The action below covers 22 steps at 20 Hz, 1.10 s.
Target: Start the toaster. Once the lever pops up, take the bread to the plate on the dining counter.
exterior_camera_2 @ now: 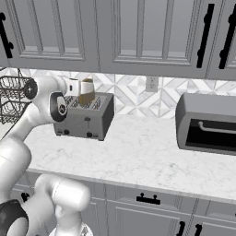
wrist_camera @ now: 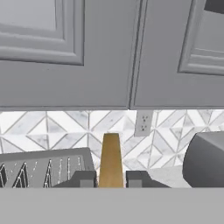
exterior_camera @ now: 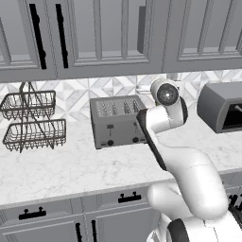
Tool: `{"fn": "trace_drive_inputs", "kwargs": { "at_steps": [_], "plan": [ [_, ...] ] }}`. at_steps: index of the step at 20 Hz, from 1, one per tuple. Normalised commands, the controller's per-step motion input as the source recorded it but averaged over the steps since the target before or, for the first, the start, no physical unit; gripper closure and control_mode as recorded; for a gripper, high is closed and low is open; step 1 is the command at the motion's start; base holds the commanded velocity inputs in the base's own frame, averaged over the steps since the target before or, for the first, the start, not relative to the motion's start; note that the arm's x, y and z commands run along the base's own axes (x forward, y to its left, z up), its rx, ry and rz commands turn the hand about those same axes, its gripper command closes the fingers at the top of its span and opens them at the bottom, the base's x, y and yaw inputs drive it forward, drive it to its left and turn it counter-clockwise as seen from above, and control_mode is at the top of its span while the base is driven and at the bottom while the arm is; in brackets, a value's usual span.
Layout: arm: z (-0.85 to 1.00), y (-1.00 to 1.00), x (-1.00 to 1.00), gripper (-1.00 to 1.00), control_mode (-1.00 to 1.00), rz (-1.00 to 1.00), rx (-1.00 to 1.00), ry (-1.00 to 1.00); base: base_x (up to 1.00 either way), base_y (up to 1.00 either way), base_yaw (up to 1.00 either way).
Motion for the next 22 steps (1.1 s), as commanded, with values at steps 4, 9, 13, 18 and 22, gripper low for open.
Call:
{"fn": "trace_drive_inputs", "kwargs": {
  "at_steps": [4, 9, 13, 18, 22],
  "plan": [
    [0.27, -0.28, -1.00, 1.00, -1.00, -0.09, 0.06, -0.05, 0.00, 0.00, 0.00],
    [0.00, -0.18, -0.78, 1.00, -1.00, -0.05, 0.00, -0.02, 0.00, 0.00, 0.00],
    [0.00, 0.00, -0.25, 1.00, -1.00, -0.02, 0.00, 0.00, 0.00, 0.00, 0.00],
    [0.00, 0.00, 0.00, 1.00, -1.00, 0.00, 0.00, 0.01, 0.00, 0.00, 0.00],
    [0.00, 0.00, 0.00, 1.00, -1.00, 0.00, 0.00, 0.00, 0.00, 0.00, 0.00]
  ]
}}
